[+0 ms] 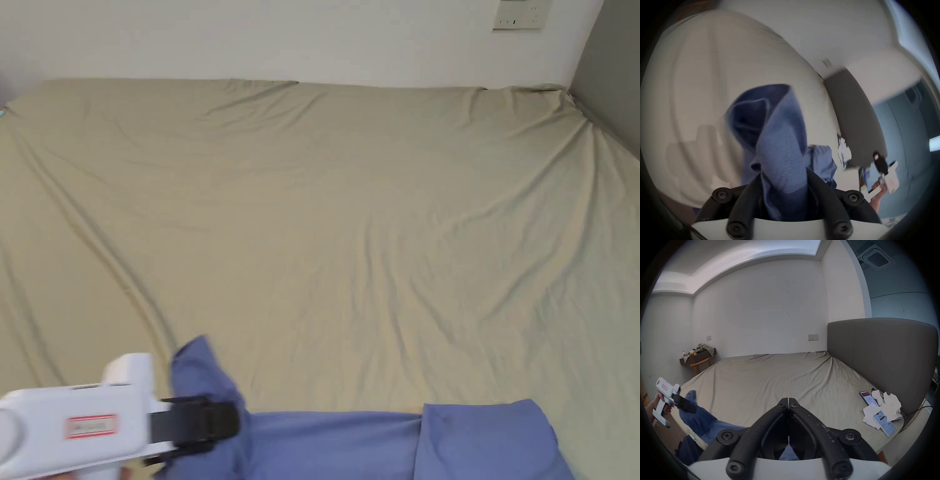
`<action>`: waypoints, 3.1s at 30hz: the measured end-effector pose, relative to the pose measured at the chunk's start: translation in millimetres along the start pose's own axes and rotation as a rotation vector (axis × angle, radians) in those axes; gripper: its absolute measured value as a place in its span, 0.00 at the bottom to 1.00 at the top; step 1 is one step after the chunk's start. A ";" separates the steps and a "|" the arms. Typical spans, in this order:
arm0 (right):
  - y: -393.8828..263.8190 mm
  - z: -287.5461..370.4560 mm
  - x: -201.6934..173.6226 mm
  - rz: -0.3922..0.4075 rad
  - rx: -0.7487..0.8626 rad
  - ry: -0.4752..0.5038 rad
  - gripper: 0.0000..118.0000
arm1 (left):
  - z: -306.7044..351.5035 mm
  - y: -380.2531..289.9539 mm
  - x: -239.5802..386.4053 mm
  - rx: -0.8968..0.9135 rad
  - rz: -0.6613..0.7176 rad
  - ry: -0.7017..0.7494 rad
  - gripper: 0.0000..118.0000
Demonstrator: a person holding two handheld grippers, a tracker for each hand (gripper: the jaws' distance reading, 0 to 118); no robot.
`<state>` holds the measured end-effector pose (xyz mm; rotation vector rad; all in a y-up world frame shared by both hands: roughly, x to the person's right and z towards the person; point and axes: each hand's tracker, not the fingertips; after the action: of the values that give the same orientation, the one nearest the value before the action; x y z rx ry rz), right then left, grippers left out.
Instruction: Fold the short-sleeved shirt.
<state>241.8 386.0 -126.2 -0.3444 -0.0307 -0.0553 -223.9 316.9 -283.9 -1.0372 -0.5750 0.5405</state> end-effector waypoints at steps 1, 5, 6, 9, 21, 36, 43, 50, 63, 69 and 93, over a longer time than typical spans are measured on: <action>-1.8 2.5 2.8 -0.006 0.003 0.001 0.00 | -26.6 -2.6 20.5 -0.050 -0.047 0.005 0.08; -5.5 20.8 14.6 -0.022 0.010 -0.022 0.00 | -132.0 -26.5 49.6 -0.147 -0.157 0.185 0.07; -7.3 26.6 20.7 -0.027 0.010 -0.040 0.00 | -156.8 -34.9 51.7 -0.132 -0.190 0.266 0.08; -11.3 40.8 38.4 -0.059 0.015 -0.084 0.00 | -199.0 -54.3 56.9 -0.131 -0.295 0.410 0.23; -30.8 50.2 69.4 -0.182 0.006 -0.090 0.00 | -77.5 -57.2 47.4 0.406 -0.273 0.467 0.00; -36.8 74.0 82.9 -0.178 0.007 -0.129 0.00 | -241.9 -133.1 126.9 -0.005 -0.491 0.238 0.00; -32.9 69.2 80.9 -0.184 0.000 -0.134 0.00 | -131.7 -77.0 87.6 0.142 -0.247 -0.064 0.00; -29.2 53.4 67.9 -0.160 -0.013 -0.084 0.00 | -39.9 -48.0 -53.4 0.134 0.137 -0.060 0.63; -18.2 47.7 40.6 -0.110 -0.047 -0.057 0.01 | -113.5 -67.8 -145.1 -0.005 0.621 -0.420 0.72; -11.2 47.2 31.1 -0.101 -0.044 -0.064 0.01 | -80.3 -70.0 -154.7 -0.033 0.563 -0.302 0.08; -11.0 54.2 32.2 -0.108 0.002 -0.019 0.01 | -195.8 -59.6 77.2 -0.261 -0.276 0.055 0.10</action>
<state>272.2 392.4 -70.2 -0.3409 -0.0681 -0.1587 -28.2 219.5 -292.5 -1.1915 -0.7398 0.1963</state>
